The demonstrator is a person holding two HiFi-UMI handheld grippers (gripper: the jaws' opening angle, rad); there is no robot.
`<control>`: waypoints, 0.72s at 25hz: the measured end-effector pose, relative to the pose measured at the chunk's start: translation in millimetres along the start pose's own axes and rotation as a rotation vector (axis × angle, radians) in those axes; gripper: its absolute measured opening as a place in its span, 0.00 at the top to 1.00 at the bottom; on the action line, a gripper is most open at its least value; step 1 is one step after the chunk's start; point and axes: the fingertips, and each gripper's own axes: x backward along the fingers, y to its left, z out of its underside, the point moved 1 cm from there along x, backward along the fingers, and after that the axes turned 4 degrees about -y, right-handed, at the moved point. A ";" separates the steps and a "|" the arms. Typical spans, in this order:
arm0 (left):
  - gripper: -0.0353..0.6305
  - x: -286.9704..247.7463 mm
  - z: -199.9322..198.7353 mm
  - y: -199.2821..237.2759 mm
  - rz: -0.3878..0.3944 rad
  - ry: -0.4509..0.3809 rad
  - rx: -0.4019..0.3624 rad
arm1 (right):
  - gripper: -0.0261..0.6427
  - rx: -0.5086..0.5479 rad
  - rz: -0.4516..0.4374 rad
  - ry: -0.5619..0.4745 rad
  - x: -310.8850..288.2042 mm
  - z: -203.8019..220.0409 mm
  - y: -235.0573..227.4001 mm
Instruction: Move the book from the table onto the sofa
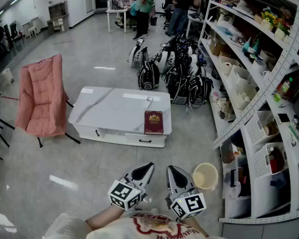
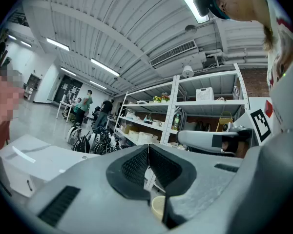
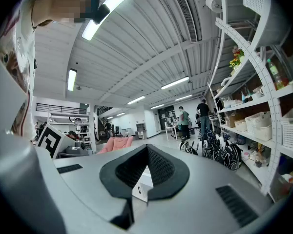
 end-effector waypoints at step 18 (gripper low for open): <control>0.94 16.1 -11.3 22.7 0.019 -0.008 0.002 | 0.96 -0.021 -0.068 -0.044 -26.4 -1.1 35.1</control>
